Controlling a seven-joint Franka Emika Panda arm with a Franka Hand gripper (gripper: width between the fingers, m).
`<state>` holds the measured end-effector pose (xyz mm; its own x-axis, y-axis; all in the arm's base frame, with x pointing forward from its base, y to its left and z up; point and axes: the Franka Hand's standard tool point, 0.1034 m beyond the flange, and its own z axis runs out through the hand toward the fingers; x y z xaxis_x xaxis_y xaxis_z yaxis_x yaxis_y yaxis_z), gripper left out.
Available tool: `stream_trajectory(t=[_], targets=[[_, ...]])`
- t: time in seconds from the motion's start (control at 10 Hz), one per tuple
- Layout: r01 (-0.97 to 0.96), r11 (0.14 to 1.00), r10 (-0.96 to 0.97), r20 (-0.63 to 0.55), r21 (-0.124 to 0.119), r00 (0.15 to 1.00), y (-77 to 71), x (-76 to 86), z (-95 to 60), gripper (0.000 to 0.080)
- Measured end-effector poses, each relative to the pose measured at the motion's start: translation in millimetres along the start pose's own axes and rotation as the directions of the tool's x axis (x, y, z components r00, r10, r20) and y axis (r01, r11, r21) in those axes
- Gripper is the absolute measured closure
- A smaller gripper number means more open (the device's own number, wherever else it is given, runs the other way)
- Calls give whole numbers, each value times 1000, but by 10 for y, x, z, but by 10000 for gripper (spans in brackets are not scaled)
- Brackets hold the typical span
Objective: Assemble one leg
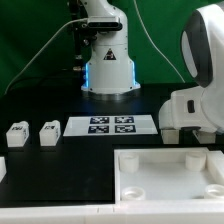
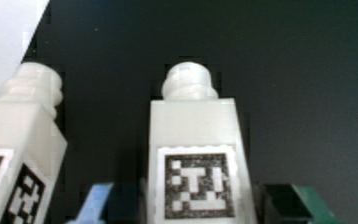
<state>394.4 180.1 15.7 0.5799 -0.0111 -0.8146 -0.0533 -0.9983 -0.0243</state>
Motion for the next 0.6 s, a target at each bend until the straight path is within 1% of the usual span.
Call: stream_trajectory(t=[0.6], targets=[[0, 1000, 0, 0, 0, 1000, 0, 0, 0, 509]])
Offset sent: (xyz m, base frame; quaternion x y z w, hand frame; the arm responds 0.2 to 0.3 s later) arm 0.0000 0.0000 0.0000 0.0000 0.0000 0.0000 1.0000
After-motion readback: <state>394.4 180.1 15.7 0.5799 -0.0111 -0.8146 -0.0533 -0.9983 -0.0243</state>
